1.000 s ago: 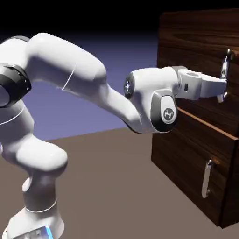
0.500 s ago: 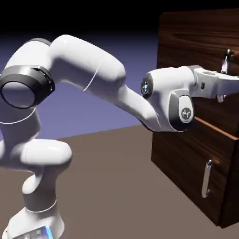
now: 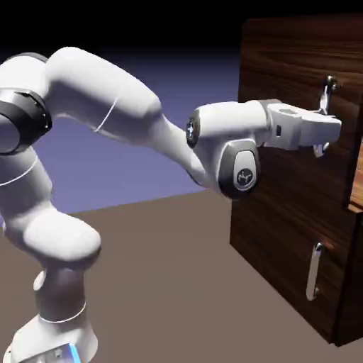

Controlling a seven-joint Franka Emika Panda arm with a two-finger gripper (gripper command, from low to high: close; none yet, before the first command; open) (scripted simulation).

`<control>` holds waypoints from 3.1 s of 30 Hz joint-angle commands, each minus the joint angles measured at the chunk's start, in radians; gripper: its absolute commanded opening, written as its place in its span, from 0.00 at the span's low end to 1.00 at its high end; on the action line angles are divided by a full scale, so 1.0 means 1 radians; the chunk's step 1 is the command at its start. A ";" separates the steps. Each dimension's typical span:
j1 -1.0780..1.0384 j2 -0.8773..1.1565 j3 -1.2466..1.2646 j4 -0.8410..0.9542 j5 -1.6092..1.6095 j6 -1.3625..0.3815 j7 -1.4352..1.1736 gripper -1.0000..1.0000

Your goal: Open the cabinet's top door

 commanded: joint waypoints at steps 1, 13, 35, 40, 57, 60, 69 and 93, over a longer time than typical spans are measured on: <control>-0.036 0.004 0.031 -0.007 0.002 0.004 0.008 0.00; -0.408 -0.121 0.459 -0.207 0.329 0.001 -0.195 0.00; -1.178 -0.333 1.067 -0.368 0.140 -0.005 0.272 0.00; -1.358 -0.412 1.162 -0.378 -0.018 0.009 0.489 0.00; -1.273 -0.938 1.122 -0.537 -0.314 -0.406 0.889 0.00; -1.189 -1.022 1.121 -0.560 -0.301 -0.536 0.887 0.00; -0.965 -1.241 1.215 -0.588 -0.211 -0.927 0.877 0.00; -0.840 -1.386 1.812 -0.148 0.176 -1.966 0.891 0.00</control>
